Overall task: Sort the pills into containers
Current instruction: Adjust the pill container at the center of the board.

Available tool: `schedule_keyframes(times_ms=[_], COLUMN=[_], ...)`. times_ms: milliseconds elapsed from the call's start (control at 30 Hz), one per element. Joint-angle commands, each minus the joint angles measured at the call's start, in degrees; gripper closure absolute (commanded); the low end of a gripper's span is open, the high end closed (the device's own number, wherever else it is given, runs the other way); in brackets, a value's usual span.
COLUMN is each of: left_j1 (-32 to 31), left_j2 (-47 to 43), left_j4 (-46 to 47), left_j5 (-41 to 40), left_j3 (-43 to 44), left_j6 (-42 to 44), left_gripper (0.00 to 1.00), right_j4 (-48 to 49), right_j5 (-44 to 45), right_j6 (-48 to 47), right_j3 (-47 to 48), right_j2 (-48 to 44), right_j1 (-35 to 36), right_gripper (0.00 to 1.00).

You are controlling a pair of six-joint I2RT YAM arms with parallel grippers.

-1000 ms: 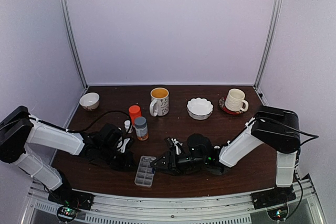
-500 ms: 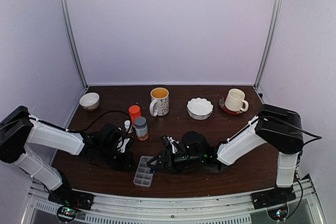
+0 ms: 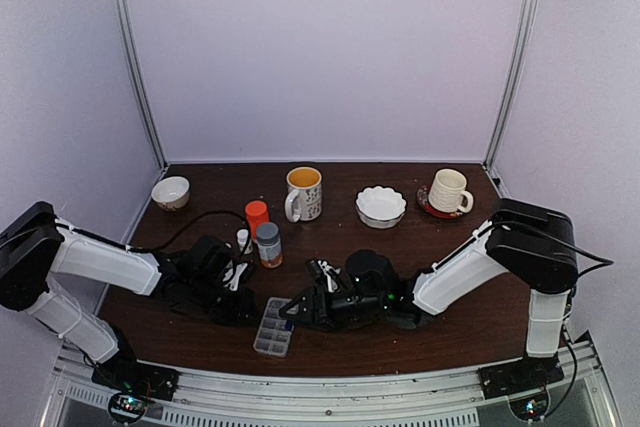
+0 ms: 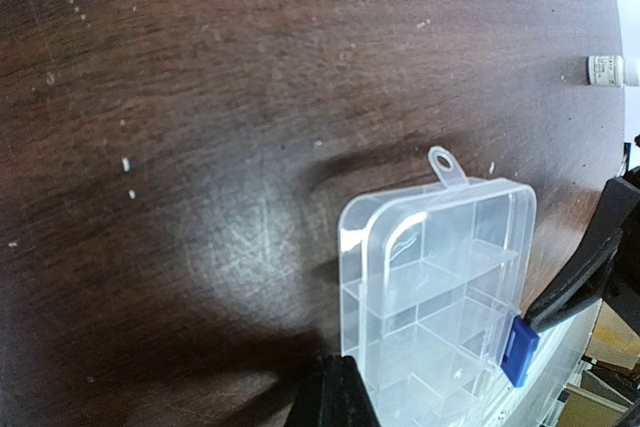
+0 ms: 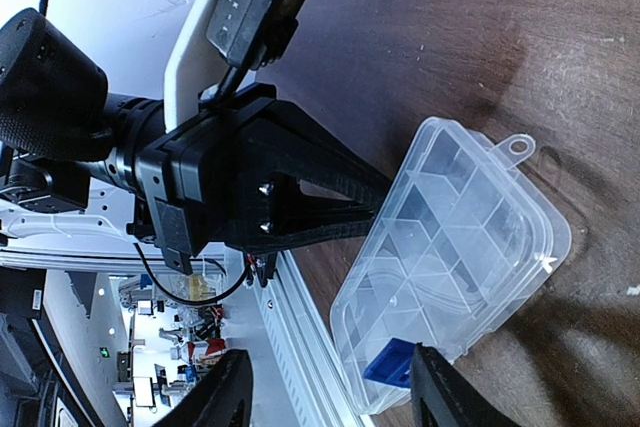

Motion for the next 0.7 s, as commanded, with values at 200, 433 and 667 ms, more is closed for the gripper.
schedule_keyframes(times_ms=[200, 433, 667], left_j1=[-1.2, -1.51, -1.65], left_j2=[4.6, 5.35, -2.69], left_j4=[4.29, 0.76, -13.57], left_j5=[0.57, -2.99, -14.06], left_j3=[1.32, 4.43, 7.82], left_j6=[-1.61, -0.91, 2.83], left_gripper=[1.0, 1.0, 0.91], right_j4=[-1.53, -4.36, -9.93], right_j5=[0.0, 2.56, 6.25], right_j6=[-1.26, -3.03, -5.9], right_j3=[2.65, 0.4, -3.47], right_j2=[-1.66, -4.92, -9.42], right_j1=[0.68, 0.08, -1.62], right_gripper=[0.44, 0.45, 0.45])
